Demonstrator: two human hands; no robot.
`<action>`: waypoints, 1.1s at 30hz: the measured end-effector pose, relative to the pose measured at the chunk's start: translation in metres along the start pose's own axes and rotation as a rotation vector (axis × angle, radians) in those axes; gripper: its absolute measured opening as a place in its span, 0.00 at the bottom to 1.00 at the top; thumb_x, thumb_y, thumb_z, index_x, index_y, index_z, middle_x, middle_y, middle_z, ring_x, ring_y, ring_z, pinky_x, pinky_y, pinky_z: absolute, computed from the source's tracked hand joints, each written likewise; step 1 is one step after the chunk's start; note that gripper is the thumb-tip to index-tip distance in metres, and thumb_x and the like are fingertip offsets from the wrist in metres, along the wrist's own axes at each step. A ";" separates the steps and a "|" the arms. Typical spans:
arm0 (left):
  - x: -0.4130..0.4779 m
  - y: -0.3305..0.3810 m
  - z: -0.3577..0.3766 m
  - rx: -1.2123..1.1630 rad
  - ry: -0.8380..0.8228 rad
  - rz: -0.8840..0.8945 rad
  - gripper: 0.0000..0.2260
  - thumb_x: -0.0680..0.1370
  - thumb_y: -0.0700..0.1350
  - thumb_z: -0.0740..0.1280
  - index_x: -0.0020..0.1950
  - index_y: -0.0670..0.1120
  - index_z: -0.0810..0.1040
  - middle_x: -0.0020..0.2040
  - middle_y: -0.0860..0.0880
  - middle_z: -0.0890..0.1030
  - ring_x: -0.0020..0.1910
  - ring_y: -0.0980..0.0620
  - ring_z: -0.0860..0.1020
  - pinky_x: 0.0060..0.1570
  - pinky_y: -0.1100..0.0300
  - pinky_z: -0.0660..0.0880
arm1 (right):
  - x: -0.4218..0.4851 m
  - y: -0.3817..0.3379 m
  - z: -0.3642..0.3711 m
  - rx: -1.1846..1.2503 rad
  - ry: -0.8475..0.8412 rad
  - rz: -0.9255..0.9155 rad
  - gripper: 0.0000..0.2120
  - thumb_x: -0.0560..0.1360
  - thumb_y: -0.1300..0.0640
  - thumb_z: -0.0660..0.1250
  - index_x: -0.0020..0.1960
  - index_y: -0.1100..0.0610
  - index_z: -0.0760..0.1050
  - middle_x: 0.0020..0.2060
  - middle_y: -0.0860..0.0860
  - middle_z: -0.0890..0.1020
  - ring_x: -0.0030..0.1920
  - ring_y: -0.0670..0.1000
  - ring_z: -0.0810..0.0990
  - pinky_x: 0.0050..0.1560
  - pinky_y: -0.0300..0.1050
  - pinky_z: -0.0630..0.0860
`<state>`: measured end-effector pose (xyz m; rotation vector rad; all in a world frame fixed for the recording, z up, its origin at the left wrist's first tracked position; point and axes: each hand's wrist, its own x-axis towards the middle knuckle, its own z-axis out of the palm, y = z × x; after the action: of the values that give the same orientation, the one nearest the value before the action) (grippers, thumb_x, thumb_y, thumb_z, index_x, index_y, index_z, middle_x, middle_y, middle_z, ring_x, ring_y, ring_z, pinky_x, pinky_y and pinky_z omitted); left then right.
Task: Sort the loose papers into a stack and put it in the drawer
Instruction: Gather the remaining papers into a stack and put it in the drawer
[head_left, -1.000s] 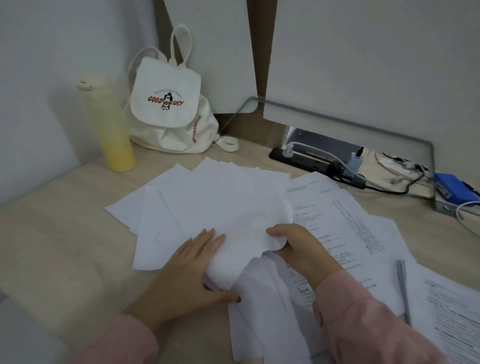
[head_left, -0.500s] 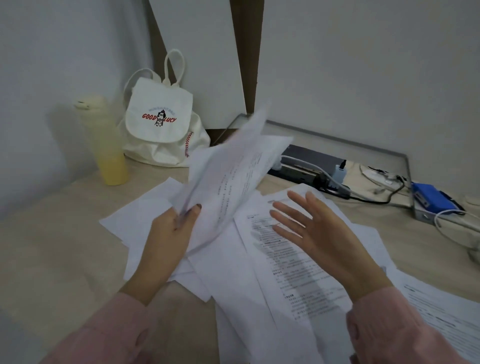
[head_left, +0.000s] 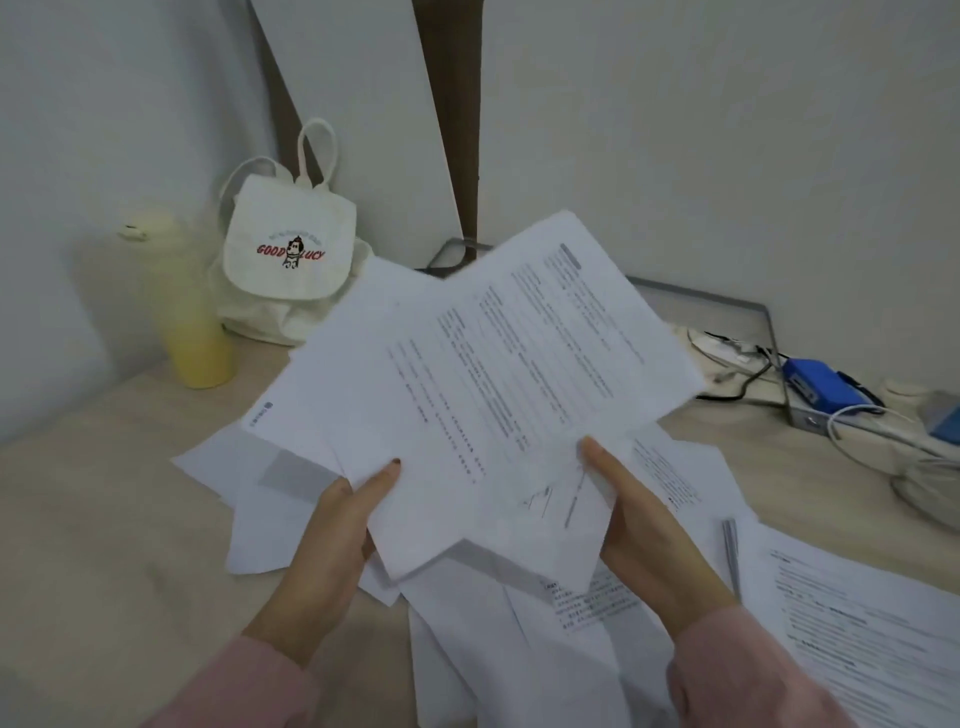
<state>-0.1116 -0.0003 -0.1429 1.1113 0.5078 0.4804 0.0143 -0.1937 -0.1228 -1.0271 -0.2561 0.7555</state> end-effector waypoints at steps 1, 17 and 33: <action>-0.001 -0.007 -0.003 0.031 -0.001 -0.031 0.10 0.77 0.42 0.65 0.57 0.46 0.79 0.52 0.48 0.85 0.50 0.50 0.83 0.47 0.56 0.78 | 0.000 0.002 -0.003 -0.023 0.046 -0.040 0.22 0.75 0.52 0.63 0.68 0.52 0.69 0.63 0.51 0.78 0.63 0.53 0.77 0.65 0.56 0.70; 0.016 -0.020 -0.029 -0.138 0.052 -0.126 0.13 0.81 0.49 0.54 0.62 0.49 0.72 0.52 0.49 0.81 0.49 0.51 0.79 0.37 0.58 0.81 | 0.003 -0.008 -0.058 -0.287 0.760 -0.038 0.09 0.78 0.61 0.57 0.55 0.59 0.72 0.38 0.53 0.76 0.37 0.53 0.75 0.37 0.47 0.76; 0.008 -0.019 -0.041 -0.371 0.092 -0.047 0.12 0.81 0.44 0.55 0.62 0.50 0.74 0.60 0.47 0.79 0.56 0.49 0.77 0.46 0.55 0.80 | 0.001 0.003 -0.047 0.257 0.498 0.015 0.16 0.79 0.68 0.51 0.66 0.61 0.65 0.54 0.57 0.78 0.50 0.57 0.78 0.40 0.49 0.81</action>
<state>-0.1274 0.0269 -0.1759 0.7225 0.4996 0.5606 0.0377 -0.2238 -0.1498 -0.9386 0.2719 0.5087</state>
